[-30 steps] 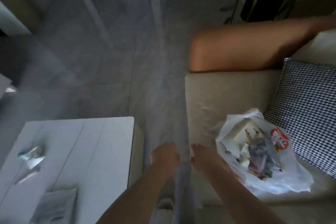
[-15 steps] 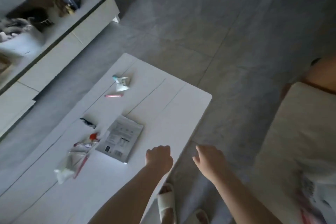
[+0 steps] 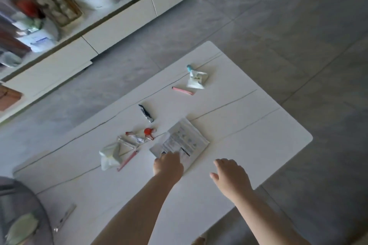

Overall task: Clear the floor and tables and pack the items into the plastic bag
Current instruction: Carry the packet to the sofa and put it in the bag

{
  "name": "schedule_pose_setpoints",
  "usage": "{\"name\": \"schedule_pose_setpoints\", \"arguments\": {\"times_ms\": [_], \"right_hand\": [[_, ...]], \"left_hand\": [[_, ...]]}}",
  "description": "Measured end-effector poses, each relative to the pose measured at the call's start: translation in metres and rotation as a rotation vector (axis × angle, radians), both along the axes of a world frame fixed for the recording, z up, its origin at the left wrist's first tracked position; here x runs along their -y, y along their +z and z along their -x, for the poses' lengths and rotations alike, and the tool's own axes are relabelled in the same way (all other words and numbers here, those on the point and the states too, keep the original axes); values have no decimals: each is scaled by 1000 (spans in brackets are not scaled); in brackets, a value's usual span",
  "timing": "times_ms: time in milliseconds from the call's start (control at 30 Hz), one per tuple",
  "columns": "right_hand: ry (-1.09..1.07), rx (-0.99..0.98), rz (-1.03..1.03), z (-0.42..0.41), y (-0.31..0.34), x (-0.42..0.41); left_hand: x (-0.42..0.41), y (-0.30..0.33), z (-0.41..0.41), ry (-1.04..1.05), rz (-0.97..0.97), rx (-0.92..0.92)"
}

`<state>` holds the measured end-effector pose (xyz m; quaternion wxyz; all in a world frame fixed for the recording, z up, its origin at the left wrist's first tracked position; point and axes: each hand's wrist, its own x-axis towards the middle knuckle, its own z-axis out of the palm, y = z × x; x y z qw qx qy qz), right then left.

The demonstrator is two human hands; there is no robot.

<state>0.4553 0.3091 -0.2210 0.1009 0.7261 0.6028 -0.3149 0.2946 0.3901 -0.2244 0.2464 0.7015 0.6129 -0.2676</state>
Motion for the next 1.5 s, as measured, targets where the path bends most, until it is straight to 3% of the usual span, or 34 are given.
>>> {"name": "schedule_pose_setpoints", "arguments": {"times_ms": [333, 700, 1000, 1200, 1500], "right_hand": [[-35, -131, 192, 41, -77, -33], [-306, -404, 192, 60, -138, -53], [-984, -774, 214, 58, -133, -50], [-1024, -786, 108, 43, -98, -50], [-1295, -508, -245, -41, -19, -31]], "left_hand": [[-48, -84, 37, 160, -22, 119], [-72, -131, 23, 197, -91, 135], [-78, -115, 26, 384, -117, 167], [-69, -85, 23, 267, -160, 214], [-67, -14, -59, 82, -190, 428]]}}
